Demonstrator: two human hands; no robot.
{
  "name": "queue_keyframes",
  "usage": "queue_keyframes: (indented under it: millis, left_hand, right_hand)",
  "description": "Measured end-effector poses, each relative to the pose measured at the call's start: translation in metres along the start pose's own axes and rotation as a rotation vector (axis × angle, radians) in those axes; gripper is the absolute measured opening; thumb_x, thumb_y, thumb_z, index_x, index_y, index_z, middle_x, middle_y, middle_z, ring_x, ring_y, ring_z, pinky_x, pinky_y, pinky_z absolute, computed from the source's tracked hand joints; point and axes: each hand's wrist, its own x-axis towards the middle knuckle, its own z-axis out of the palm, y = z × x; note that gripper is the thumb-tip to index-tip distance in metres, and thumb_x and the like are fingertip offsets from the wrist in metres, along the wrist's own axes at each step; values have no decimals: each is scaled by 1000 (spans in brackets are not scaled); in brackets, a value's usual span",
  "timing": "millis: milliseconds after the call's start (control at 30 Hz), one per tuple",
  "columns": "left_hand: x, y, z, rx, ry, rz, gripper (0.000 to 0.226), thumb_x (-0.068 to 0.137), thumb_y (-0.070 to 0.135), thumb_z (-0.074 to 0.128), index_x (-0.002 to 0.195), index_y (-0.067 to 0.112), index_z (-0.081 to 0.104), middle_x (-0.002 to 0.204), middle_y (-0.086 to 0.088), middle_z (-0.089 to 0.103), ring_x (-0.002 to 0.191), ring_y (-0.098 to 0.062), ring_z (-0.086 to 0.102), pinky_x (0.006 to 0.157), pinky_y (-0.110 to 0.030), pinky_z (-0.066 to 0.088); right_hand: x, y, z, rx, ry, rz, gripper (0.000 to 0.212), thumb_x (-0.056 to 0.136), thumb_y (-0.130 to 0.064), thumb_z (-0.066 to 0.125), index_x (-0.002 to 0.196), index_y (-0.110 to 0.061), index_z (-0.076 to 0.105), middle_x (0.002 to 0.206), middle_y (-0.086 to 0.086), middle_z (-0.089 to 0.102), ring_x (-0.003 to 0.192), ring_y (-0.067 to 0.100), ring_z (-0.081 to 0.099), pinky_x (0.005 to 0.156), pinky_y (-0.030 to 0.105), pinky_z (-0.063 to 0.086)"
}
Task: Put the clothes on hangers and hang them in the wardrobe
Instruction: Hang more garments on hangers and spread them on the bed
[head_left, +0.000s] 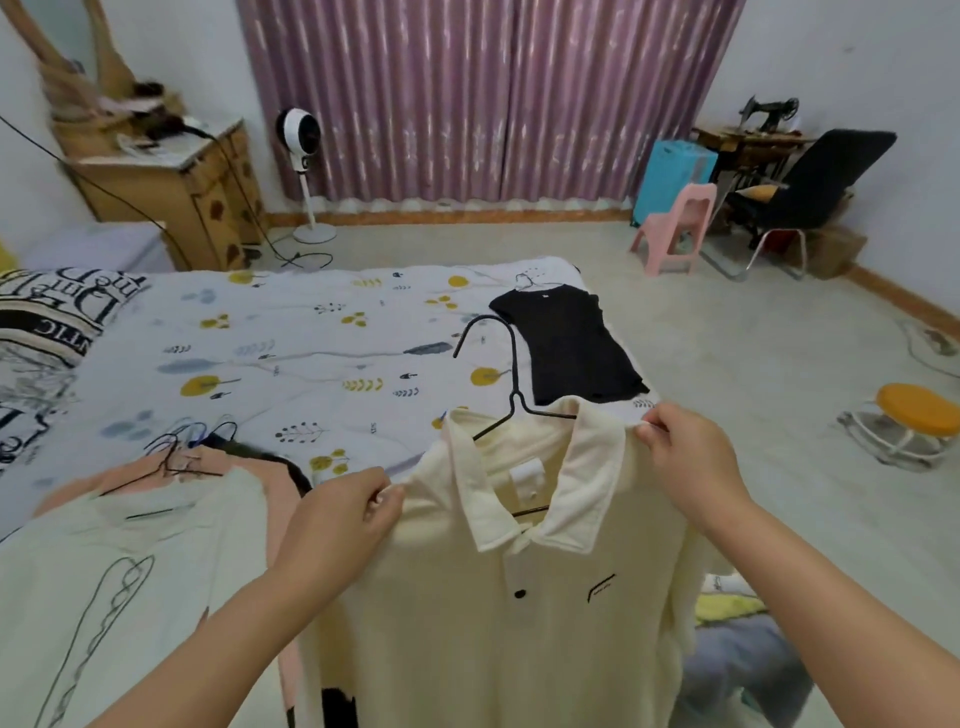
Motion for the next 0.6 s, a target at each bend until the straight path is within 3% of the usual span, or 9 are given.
queue_keyframes:
  millis: [167,267,300,333,400,500,600]
  left_hand:
    - [95,-42,37,28,-11,-7,43,88,32,52,54,23,27,47,2,34,48,-7,35,48,-18,22]
    - [153,-77,72,-13,-60,3,38,71,55,30,51,23,26,44,1,32,45,-7,35,48,-18,24]
    - [169,-88,86,-23,-62,-2,38,70,56,30,51,23,27,44,1,32,45,-7,35,48,-19,25]
    - [185,-98,100,-31,-71,-20,39,74,52,37,52,22,27,44,1,32,45,-8,35,48,-21,24]
    - [215,-119,130,-24,-89,-47,40,81,43,45,52,21,28,45,1,33,46,-9,34,47,-23,24]
    - [251,-152,179,10,-121,-27,36,74,49,34,51,23,25,45,3,33,47,-12,35,47,-21,23]
    - [273,-185,228,46,-182,-82,45,88,29,53,53,23,25,48,2,33,48,-10,34,47,-19,20]
  right_hand:
    - [84,-8,62,-49,27,44,17,91,-10,47,77,-6,55,78,10,59,82,32,52,70,38,37]
    - [131,-6,116,-79,15,73,24,88,-6,46,66,-14,47,73,8,53,83,33,50,70,40,35]
    - [144,-3,134,-93,11,82,19,88,-6,46,74,-16,55,80,9,56,90,34,51,75,41,37]
    - [155,1,155,-116,1,93,17,88,-7,48,94,-14,62,96,11,60,101,34,50,84,41,38]
    - [172,8,195,-182,-55,133,37,91,-12,48,128,-9,51,126,13,53,121,32,44,99,40,35]
    - [181,17,257,-215,-219,185,50,93,-18,46,141,-12,32,144,12,33,135,29,29,107,39,27]
    - [176,27,316,-166,-437,257,59,98,-21,38,149,-14,9,156,12,7,145,26,6,116,37,20]
